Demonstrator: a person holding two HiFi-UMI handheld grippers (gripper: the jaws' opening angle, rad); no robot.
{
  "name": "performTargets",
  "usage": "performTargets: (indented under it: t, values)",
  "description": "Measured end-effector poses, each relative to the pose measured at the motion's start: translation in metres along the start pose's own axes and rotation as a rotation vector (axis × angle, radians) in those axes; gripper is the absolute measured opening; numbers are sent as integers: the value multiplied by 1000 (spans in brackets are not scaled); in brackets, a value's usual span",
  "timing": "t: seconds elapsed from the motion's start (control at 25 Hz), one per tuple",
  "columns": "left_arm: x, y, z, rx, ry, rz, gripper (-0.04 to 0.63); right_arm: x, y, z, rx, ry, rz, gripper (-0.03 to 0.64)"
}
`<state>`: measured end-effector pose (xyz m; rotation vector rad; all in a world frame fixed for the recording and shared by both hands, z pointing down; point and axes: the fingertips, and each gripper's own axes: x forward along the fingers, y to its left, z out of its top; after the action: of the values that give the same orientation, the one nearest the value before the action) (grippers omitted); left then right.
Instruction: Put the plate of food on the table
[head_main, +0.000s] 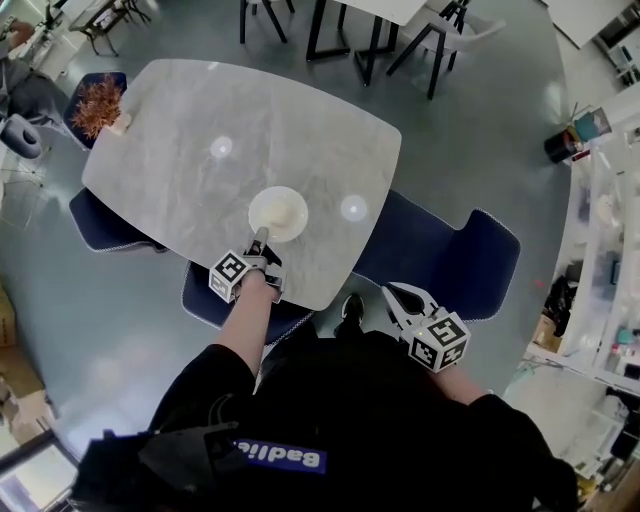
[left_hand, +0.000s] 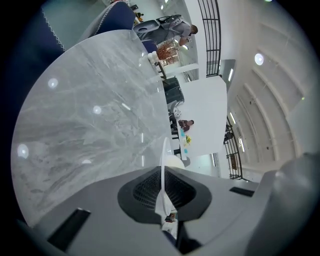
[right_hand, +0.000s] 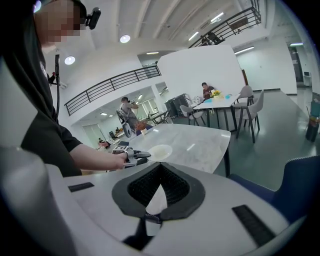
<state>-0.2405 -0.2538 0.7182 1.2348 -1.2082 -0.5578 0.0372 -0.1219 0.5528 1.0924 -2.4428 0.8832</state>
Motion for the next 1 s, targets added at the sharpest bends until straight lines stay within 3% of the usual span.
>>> performTargets:
  t: [0.36, 1.0]
  values:
    - [31, 26, 1, 15, 25, 75, 15, -1, -12, -14, 49, 27, -47, 11]
    - [45, 37, 0, 46, 43, 117, 17, 6, -15, -28, 76, 50, -55, 11]
